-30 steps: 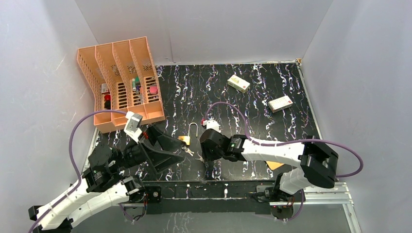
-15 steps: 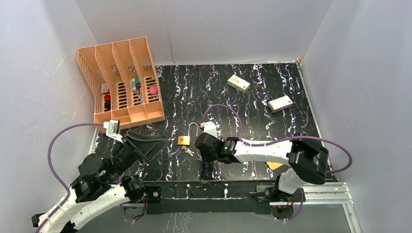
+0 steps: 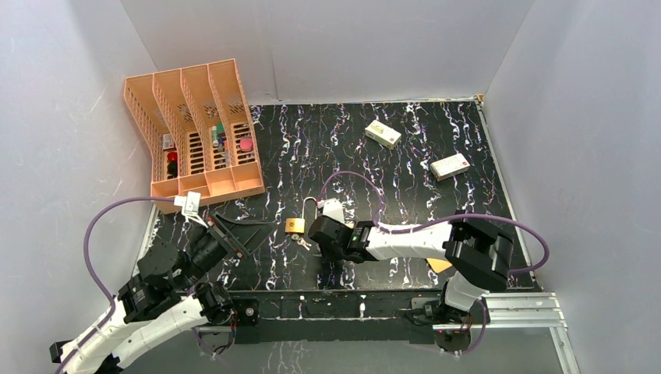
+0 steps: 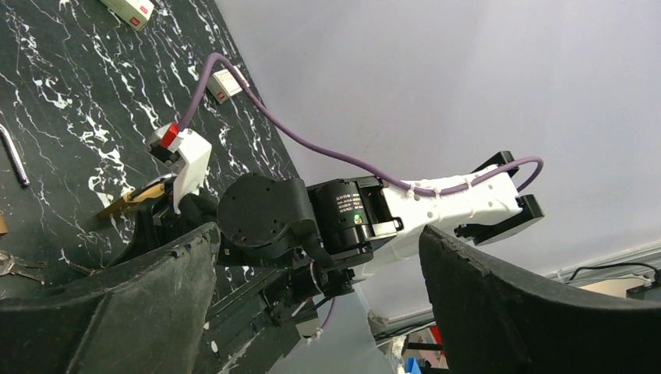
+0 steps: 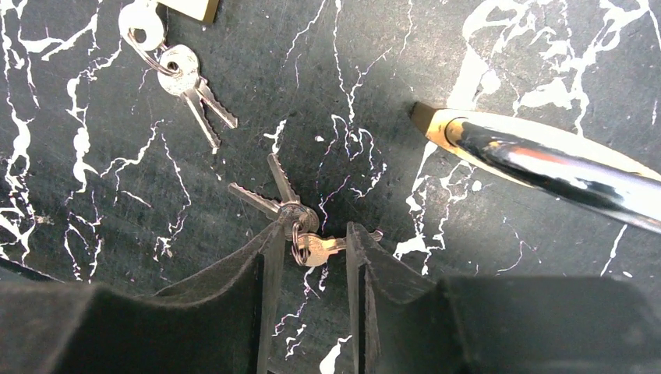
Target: Unlock with the key
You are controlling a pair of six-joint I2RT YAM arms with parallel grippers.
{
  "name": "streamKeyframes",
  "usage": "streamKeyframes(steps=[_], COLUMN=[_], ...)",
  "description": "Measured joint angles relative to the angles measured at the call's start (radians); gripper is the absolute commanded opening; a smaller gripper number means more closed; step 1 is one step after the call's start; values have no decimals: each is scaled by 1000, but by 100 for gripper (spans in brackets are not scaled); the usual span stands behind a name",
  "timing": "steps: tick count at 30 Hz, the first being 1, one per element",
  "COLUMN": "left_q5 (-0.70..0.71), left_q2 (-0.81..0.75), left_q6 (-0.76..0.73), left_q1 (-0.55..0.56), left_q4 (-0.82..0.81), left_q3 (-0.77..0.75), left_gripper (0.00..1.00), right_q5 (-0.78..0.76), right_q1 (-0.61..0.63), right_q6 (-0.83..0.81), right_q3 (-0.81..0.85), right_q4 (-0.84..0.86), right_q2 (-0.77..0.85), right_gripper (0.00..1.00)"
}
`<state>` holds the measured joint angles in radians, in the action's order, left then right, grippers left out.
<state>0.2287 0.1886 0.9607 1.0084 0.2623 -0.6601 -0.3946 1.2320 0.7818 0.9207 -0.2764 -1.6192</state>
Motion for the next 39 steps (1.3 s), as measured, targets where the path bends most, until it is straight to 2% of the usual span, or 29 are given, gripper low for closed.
streamKeyframes(steps=[15, 18, 24, 27, 32, 36, 39], left_q5=[-4, -4, -4, -4, -4, -5, -10], left_q2=[18, 18, 18, 19, 42, 84, 128], left_q6=[-8, -8, -8, -12, -31, -69, -122], left_q1=[0, 0, 0, 0, 0, 0, 0], left_q4=[8, 8, 8, 8, 8, 3, -32], left_q3=[-1, -1, -1, -1, -1, -1, -1], left_gripper=[94, 94, 94, 94, 94, 94, 94], right_q5=[30, 47, 65, 62, 46, 42, 57], right_q1=[0, 0, 0, 0, 0, 0, 0], right_q6=[-9, -16, -27, -27, -55, -147, -241], right_q3=[13, 13, 11, 6, 5, 24, 98], right_q4=[-5, -5, -5, -12, -74, -138, -196], right_q2=[-21, -21, -20, -8, 87, 272, 405], right_gripper=[35, 28, 3, 0, 0, 0, 0])
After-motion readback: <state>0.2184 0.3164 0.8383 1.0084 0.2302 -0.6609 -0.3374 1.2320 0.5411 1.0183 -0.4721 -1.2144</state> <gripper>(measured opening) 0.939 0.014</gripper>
